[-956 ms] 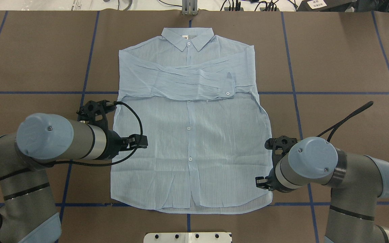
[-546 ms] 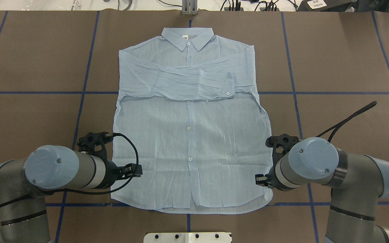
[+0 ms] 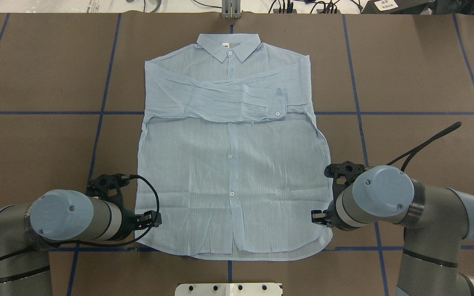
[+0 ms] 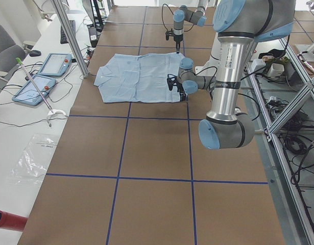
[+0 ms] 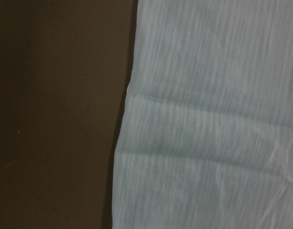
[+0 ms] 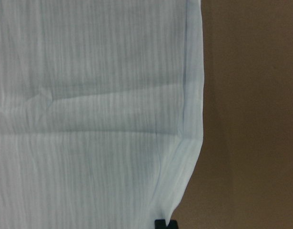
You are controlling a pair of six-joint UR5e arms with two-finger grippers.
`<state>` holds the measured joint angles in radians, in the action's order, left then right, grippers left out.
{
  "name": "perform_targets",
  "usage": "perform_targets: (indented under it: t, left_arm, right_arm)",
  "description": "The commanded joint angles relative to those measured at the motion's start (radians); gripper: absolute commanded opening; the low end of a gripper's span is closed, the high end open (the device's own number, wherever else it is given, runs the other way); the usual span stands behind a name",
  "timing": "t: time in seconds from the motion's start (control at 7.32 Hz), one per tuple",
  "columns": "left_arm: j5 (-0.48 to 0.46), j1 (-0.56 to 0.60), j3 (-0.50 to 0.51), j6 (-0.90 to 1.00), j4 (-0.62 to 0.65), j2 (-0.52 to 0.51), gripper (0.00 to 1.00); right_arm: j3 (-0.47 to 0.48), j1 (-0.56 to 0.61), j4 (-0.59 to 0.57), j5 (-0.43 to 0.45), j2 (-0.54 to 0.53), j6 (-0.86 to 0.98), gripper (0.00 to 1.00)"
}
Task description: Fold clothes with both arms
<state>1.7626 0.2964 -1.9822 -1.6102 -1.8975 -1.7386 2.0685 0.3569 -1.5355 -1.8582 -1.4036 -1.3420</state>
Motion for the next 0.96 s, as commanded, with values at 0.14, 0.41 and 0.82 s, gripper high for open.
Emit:
perform_targets:
  t: [0.14,0.41,0.82]
  left_arm:
    - [0.0,-0.005,0.016,0.0,0.0,0.001,0.61]
    - [0.002,-0.005,0.017,0.0,0.002,0.001,0.53]
    - [0.002,-0.014,0.017,0.0,0.014,0.001,0.48]
  right_arm:
    - [0.001,0.011,0.0,-0.006,0.0,0.001,0.0]
    - [0.004,0.014,0.0,-0.01,0.0,0.001,0.0]
    - [0.004,0.023,0.0,-0.012,0.0,0.001,0.0]
